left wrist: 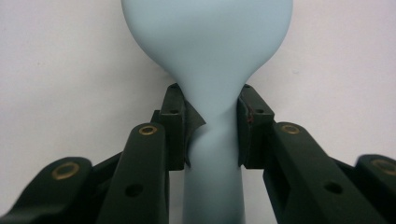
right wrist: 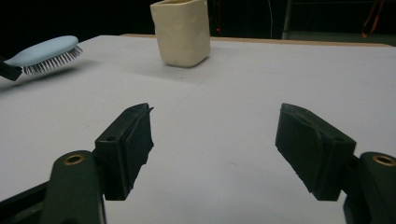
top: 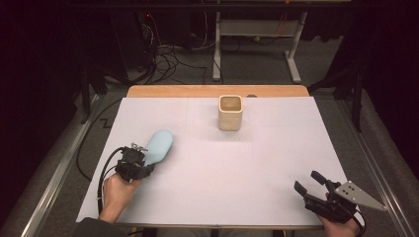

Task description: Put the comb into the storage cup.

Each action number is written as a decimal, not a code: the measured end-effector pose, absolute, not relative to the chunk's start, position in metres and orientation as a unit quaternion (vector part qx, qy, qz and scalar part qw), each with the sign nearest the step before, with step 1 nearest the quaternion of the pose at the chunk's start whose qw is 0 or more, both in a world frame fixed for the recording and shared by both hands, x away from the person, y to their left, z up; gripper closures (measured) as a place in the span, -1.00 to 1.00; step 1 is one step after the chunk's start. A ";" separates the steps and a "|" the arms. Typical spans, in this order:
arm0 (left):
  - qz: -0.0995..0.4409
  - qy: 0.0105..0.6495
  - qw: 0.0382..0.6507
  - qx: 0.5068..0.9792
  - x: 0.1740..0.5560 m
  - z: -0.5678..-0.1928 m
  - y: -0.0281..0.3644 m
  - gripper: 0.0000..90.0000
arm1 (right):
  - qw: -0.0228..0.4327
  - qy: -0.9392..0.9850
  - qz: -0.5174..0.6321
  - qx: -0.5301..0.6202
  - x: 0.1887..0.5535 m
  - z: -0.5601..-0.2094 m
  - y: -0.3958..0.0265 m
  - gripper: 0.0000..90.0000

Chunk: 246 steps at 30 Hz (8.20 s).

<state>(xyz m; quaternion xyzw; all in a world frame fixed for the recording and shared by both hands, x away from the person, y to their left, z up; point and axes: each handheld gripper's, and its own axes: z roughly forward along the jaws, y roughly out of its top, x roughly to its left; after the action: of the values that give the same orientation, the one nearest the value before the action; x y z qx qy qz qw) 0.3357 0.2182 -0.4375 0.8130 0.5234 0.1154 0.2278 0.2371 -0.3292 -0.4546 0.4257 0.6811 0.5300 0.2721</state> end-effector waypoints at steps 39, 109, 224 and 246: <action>0.102 0.451 0.286 0.839 0.316 -0.422 0.181 0.54 | 0.273 0.679 0.529 0.430 0.236 -0.455 -0.330 -0.38; 0.084 0.350 0.316 0.878 0.301 -0.417 0.112 0.54 | 0.247 0.712 0.537 0.379 0.235 -0.450 -0.286 -0.46; 0.068 0.263 0.354 0.895 0.284 -0.415 0.026 0.54 | 0.041 0.719 0.576 0.387 0.292 -0.456 -0.190 -0.63; 0.077 0.262 0.362 0.891 0.284 -0.412 0.026 0.54 | 0.001 0.705 0.588 0.396 0.295 -0.437 -0.193 -0.03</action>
<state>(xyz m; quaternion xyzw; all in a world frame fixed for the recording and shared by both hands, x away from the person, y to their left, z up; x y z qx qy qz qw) 0.2837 0.0263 -0.4119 0.8912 0.2623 0.0769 0.3620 0.2953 -0.1932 -0.4374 0.3962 0.7051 0.5881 0.0006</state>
